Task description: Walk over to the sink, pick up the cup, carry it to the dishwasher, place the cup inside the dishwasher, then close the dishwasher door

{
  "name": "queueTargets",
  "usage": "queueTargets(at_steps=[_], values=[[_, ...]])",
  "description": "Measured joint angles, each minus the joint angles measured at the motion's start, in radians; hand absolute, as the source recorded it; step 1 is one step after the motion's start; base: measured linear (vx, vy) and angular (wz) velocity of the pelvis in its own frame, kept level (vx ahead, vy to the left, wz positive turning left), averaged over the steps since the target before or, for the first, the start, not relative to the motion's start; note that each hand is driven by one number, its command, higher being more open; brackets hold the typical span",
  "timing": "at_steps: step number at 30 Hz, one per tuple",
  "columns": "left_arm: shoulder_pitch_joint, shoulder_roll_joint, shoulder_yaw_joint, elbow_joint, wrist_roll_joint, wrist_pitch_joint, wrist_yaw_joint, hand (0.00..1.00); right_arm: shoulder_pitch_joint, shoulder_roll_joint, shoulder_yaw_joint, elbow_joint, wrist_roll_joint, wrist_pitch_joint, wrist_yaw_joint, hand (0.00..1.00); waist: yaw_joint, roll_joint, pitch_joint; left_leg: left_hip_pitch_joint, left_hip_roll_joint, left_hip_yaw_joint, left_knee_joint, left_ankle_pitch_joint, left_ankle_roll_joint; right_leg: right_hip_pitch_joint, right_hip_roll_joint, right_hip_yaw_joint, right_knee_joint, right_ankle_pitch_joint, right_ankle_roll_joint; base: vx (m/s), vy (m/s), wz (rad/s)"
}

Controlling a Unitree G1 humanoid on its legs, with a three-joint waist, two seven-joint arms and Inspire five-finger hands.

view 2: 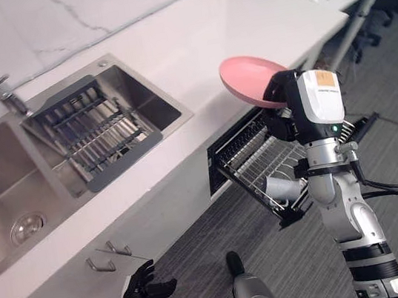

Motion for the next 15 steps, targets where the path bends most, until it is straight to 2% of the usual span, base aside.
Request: queueTargets(at_steps=[2, 5, 7, 11, 15], values=[[-0.007, -0.007, 0.000, 0.004, 0.000, -0.001, 0.000, 0.90, -0.014, -0.009, -0.008, 0.056, 0.035, 0.019, -0.001, 0.30, -0.006, 0.026, 0.022, -0.032, -0.004, 0.023, 0.027, -0.018, 0.008, -0.023, -0.015, 0.004, -0.044, 0.014, -0.017, -0.15, 0.040, -0.31], [-0.024, -0.007, -0.003, 0.013, 0.000, -0.001, 0.001, 0.90, -0.048, -0.031, -0.009, 0.126, 0.043, 0.039, -0.001, 0.30, -0.008, 0.050, 0.058, -0.061, -0.008, 0.037, 0.052, -0.025, 0.016, -0.047, -0.040, -0.045, -0.051, 0.034, -0.037, -0.09, 0.016, -0.18], [-0.037, -0.006, -0.007, 0.013, -0.001, -0.001, 0.004, 0.90, -0.079, -0.039, -0.020, 0.203, 0.077, 0.052, -0.001, 0.30, -0.009, 0.062, 0.081, -0.104, -0.004, 0.033, 0.084, -0.033, 0.023, -0.073, -0.046, -0.047, -0.059, 0.056, -0.019, -0.04, -0.014, 0.02], [-0.083, -0.005, -0.012, 0.010, -0.002, -0.009, 0.005, 0.90, -0.191, -0.042, -0.050, 0.408, 0.123, 0.077, -0.008, 0.30, -0.005, 0.067, 0.154, -0.166, 0.005, 0.014, 0.130, -0.045, 0.034, -0.099, -0.053, -0.053, -0.085, 0.088, -0.009, -0.04, -0.032, 0.06], [-0.127, -0.003, -0.019, 0.005, -0.009, -0.021, 0.006, 0.90, -0.285, -0.073, -0.050, 0.509, 0.161, 0.061, -0.030, 0.30, 0.009, 0.077, 0.209, -0.219, 0.011, 0.002, 0.166, -0.052, 0.045, -0.135, -0.059, -0.058, -0.078, 0.107, 0.007, -0.04, -0.031, 0.08]])
